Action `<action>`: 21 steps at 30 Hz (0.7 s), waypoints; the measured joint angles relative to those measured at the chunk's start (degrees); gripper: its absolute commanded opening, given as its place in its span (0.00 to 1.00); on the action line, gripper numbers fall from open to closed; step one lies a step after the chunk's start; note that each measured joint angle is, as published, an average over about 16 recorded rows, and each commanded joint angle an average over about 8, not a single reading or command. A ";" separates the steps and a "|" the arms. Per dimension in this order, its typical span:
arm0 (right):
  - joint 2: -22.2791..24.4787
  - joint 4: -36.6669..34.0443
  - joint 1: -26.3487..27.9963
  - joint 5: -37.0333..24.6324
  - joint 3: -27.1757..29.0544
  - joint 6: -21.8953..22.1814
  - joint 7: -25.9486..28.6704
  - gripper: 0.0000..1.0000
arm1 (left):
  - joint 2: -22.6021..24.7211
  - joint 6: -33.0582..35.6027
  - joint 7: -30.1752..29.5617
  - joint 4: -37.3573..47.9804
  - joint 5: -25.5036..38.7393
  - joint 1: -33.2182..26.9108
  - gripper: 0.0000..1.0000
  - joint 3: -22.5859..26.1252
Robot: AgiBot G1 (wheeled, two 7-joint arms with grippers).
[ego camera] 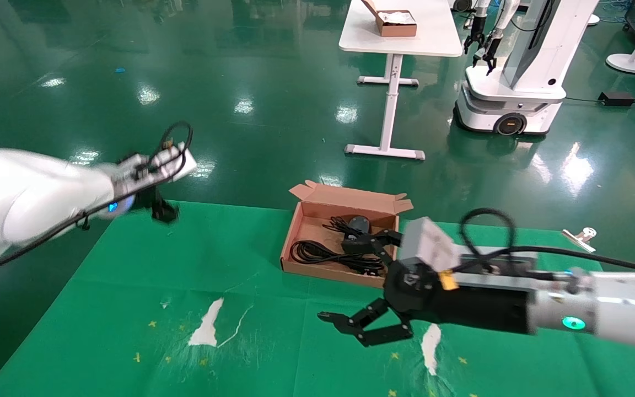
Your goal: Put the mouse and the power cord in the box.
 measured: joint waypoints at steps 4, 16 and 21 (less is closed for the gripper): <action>2.92 2.96 -2.62 3.57 3.40 -3.10 1.97 1.00 | -2.00 2.84 2.70 -2.56 -4.89 2.43 1.00 -3.56; 11.49 11.63 -10.30 14.05 13.37 -12.19 7.74 1.00 | -9.22 13.14 12.46 -11.84 -22.58 11.24 1.00 -16.47; 13.96 14.12 -12.50 17.07 16.23 -14.81 9.40 1.00 | -12.24 17.44 16.54 -15.71 -29.96 14.91 1.00 -21.84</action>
